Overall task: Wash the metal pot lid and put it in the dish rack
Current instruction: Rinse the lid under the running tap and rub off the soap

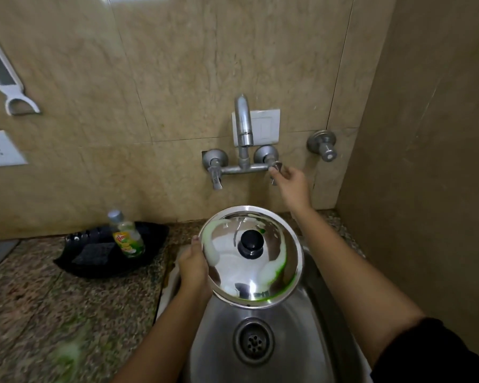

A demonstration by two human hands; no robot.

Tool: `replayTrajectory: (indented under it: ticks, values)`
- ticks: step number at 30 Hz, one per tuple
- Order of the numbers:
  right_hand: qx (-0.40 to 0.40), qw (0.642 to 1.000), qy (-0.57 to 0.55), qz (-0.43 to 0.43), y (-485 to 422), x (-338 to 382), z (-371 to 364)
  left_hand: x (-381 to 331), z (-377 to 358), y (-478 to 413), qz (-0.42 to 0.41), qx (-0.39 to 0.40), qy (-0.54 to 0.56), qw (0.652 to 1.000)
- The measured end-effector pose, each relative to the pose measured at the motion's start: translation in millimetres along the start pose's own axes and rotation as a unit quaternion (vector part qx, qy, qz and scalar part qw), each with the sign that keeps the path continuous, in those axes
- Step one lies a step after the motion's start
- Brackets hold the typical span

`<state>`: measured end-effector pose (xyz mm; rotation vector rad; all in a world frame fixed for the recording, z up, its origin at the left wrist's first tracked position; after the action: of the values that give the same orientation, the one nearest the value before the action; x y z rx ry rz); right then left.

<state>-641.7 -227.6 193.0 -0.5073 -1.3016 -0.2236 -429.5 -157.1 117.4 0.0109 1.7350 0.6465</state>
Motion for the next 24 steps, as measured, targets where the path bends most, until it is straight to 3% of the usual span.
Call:
replayTrajectory:
  ticks: [7,11,15,18,19,21,23,24]
  values:
    - [-0.049,0.994,0.096,0.017,-10.4,-2.5,-15.0,1.8,0.3,1.5,0.010,0.014,-0.002,1.000]
    - [-0.063,0.997,0.033,-0.018,-8.4,-4.6,-19.3,2.4,0.2,0.1,0.020,0.016,0.016,1.000]
    - [0.009,0.999,-0.015,-0.033,9.1,-1.2,-10.4,5.5,1.0,-1.8,0.024,0.014,0.026,0.999]
    - [0.086,0.991,0.082,0.060,56.5,-13.3,9.7,5.0,7.2,-6.8,0.022,0.007,0.026,0.999]
    - [0.119,0.975,0.152,0.110,74.0,-19.5,15.9,4.4,9.0,-8.4,0.022,0.003,0.023,1.000]
    - [0.223,0.910,0.287,0.202,101.4,-32.6,18.3,2.9,10.6,-10.6,0.016,-0.007,0.010,1.000]
    - [0.311,0.848,0.351,0.248,108.4,-43.3,9.8,1.1,8.2,-10.2,0.013,-0.008,0.003,1.000]
    - [0.321,0.840,0.359,0.248,106.3,-46.0,6.3,1.6,6.5,-10.7,0.011,-0.011,0.000,1.000]
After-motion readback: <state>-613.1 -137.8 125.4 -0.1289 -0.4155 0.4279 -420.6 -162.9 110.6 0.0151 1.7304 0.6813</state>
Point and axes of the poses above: each hand's wrist, its own y-axis away from the middle knuckle, its own z-axis out of the back of the hand, x = y × z, the point moved 2 cm from there along -y, towards the middle knuckle, and after that the axes turned 4 degrees about z, right-handed, at the moved point
